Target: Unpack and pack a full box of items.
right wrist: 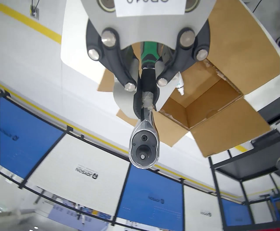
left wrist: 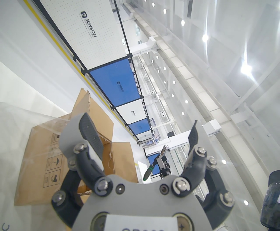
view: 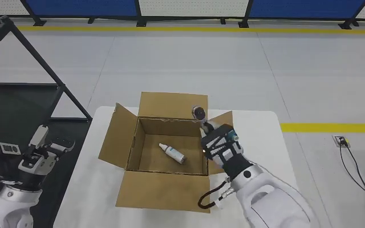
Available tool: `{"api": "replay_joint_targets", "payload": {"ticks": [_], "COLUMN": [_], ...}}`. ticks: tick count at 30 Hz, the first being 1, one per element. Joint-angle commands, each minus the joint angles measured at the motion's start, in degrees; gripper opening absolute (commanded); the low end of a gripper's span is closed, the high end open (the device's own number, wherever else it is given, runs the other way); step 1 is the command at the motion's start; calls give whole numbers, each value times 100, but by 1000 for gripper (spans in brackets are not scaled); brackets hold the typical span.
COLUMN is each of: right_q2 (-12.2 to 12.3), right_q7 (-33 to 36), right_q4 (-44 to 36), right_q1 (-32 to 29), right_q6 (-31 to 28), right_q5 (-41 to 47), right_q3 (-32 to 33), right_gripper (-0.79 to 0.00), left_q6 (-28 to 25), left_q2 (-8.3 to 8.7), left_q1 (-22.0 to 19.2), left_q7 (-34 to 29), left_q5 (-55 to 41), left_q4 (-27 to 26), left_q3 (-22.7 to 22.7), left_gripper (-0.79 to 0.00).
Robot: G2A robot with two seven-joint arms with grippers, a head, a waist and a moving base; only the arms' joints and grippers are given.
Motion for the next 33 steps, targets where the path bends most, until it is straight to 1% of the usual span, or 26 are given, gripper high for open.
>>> {"api": "replay_joint_targets", "payload": {"ticks": [1,4,9,13,16,18,21,24,28,33], "right_q2": [-84,-231,-546,-819,-1021,-1153,-1342,-1516,-1708,-1891], "right_q7": [178,391,685,631,460,351,360,558,796,763], "right_q4": [380,989,2421,3760,4717,5277,6058,6781,7572,8305], "right_q1": [520,1179,2300,3045,3491,3734,4066,4353,4648,4815], "right_q6": [19,34,57,-343,-473,-526,-554,-834,-1094,-1111], "right_q5": [11,146,365,749,1115,1311,1450,1783,2072,2165], "right_q3": [-490,-1055,-1881,-2413,-2598,-2709,-2871,-2968,-3048,-3125], "right_gripper": [-785,-785,-785,-785,-785,-785,-785,-785,-785,-785], "left_q6": [-23,-28,-50,-44,-40,-48,-61,-80,-91,-90], "left_q2": [-1,-2,-2,-1,-1,-1,-4,-8,-16,-21], "left_q1": [25,54,85,98,106,119,149,193,252,269], "left_q7": [-9,-35,-84,-109,-125,-133,-129,-112,-88,-76], "left_q5": [-42,-104,-171,-181,-192,-188,-206,-226,-249,-229], "left_q4": [27,52,77,83,82,85,93,95,92,46], "left_q3": [-52,-121,-199,-235,-255,-275,-309,-354,-387,-366], "left_gripper": [0,0,0,0,0,0,0,0,0,0]}}
